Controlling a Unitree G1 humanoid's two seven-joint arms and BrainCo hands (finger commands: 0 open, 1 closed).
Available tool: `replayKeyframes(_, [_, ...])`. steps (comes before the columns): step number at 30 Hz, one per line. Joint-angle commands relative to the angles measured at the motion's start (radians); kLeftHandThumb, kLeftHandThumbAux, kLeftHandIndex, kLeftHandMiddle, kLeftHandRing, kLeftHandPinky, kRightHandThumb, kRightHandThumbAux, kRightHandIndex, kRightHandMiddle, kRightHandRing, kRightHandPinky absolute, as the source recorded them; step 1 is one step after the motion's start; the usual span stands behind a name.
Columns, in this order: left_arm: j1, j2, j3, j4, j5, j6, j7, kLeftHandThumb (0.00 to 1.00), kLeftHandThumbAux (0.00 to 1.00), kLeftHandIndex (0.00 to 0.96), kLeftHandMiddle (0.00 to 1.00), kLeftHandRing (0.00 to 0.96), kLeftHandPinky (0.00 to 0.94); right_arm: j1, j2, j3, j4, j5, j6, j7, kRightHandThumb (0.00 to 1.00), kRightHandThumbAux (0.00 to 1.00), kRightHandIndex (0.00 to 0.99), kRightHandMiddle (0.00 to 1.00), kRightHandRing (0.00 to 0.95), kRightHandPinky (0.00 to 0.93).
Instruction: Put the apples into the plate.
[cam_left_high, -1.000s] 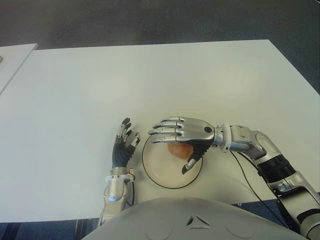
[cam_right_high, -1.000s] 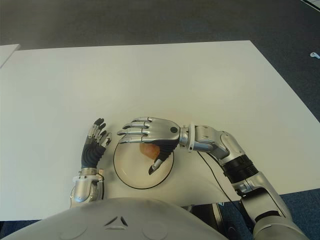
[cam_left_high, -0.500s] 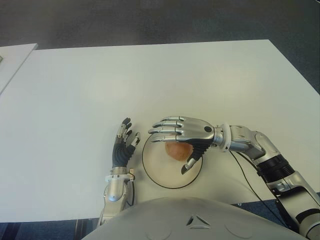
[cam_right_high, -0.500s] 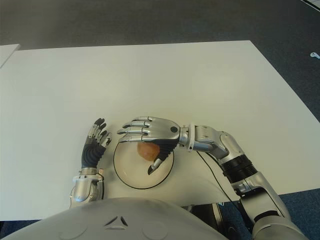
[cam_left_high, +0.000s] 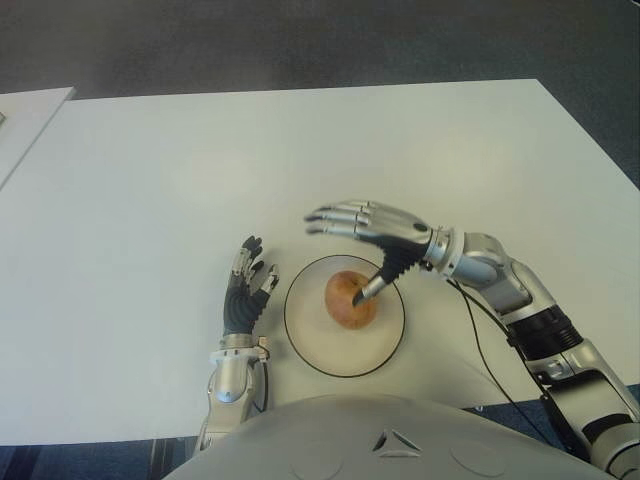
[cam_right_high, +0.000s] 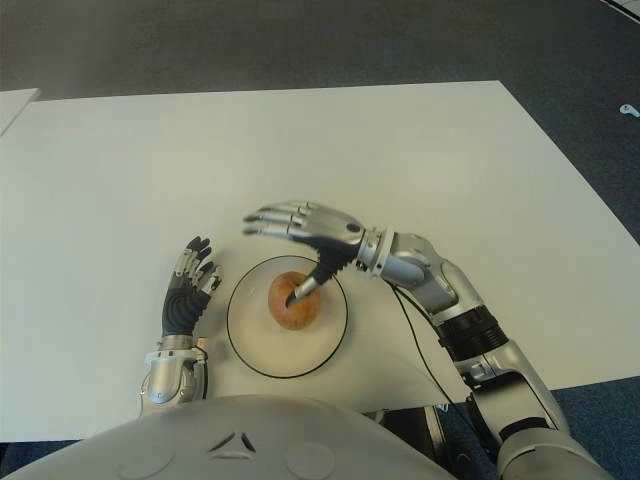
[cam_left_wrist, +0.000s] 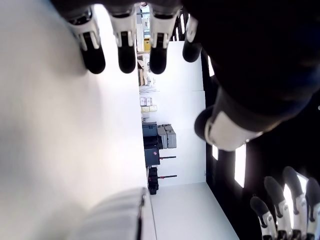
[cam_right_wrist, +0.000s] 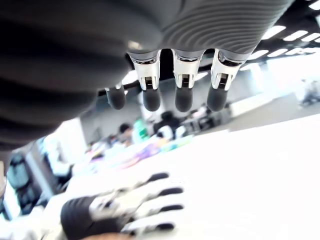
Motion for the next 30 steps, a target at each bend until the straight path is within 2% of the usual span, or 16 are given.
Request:
replayKeyframes(1, [0.006, -0.003, 0.000, 0.002, 0.018, 0.017, 0.014, 0.131, 0.659, 0.079, 0.084, 0.078, 0.091, 0.030, 0.065, -0.067, 0.003, 0.104, 0.158, -0.012, 0.209, 0.448, 0.089, 0.087, 0.077, 0.147])
replayKeyframes(4, [0.009, -0.004, 0.000, 0.001, 0.023, 0.018, 0.017, 0.124, 0.650, 0.082, 0.086, 0.081, 0.096, 0.057, 0.085, -0.111, 0.002, 0.188, 0.236, 0.002, 0.236, 0.449, 0.121, 0.123, 0.111, 0.172])
replayKeyframes(8, [0.013, -0.005, -0.001, -0.005, 0.017, 0.024, 0.011, 0.121, 0.643, 0.085, 0.090, 0.085, 0.100, 0.086, 0.133, -0.167, -0.022, 0.342, 0.385, 0.031, 0.285, 0.469, 0.155, 0.157, 0.141, 0.193])
replayKeyframes(11, [0.017, -0.006, -0.002, -0.013, 0.010, 0.027, 0.006, 0.121, 0.641, 0.084, 0.093, 0.088, 0.100, 0.092, 0.168, -0.245, 0.022, 0.485, 0.470, 0.046, 0.347, 0.508, 0.179, 0.188, 0.173, 0.213])
replayKeyframes(14, [0.023, -0.004, 0.000, -0.020, 0.013, 0.025, 0.009, 0.117, 0.639, 0.082, 0.095, 0.090, 0.103, 0.090, 0.194, -0.316, 0.070, 0.582, 0.559, 0.041, 0.392, 0.552, 0.199, 0.213, 0.199, 0.226])
replayKeyframes(17, [0.028, -0.002, 0.002, -0.025, 0.015, 0.025, 0.010, 0.112, 0.635, 0.080, 0.095, 0.092, 0.106, 0.103, 0.216, -0.355, 0.073, 0.638, 0.620, 0.028, 0.407, 0.588, 0.202, 0.227, 0.214, 0.230])
replayKeyframes(20, [0.033, 0.000, 0.003, -0.030, 0.016, 0.028, 0.008, 0.108, 0.629, 0.080, 0.097, 0.097, 0.111, 0.132, 0.246, -0.387, 0.070, 0.673, 0.653, 0.009, 0.368, 0.609, 0.188, 0.228, 0.215, 0.221])
replayKeyframes(24, [0.038, 0.004, 0.004, -0.034, 0.014, 0.026, 0.004, 0.105, 0.633, 0.080, 0.099, 0.100, 0.112, 0.156, 0.265, -0.402, 0.083, 0.679, 0.652, 0.008, 0.344, 0.606, 0.176, 0.223, 0.208, 0.206])
replayKeyframes(30, [0.042, 0.011, 0.007, -0.033, 0.005, 0.020, -0.002, 0.108, 0.636, 0.085, 0.100, 0.102, 0.113, 0.217, 0.311, -0.458, 0.145, 0.714, 0.596, 0.016, 0.356, 0.560, 0.154, 0.191, 0.161, 0.150])
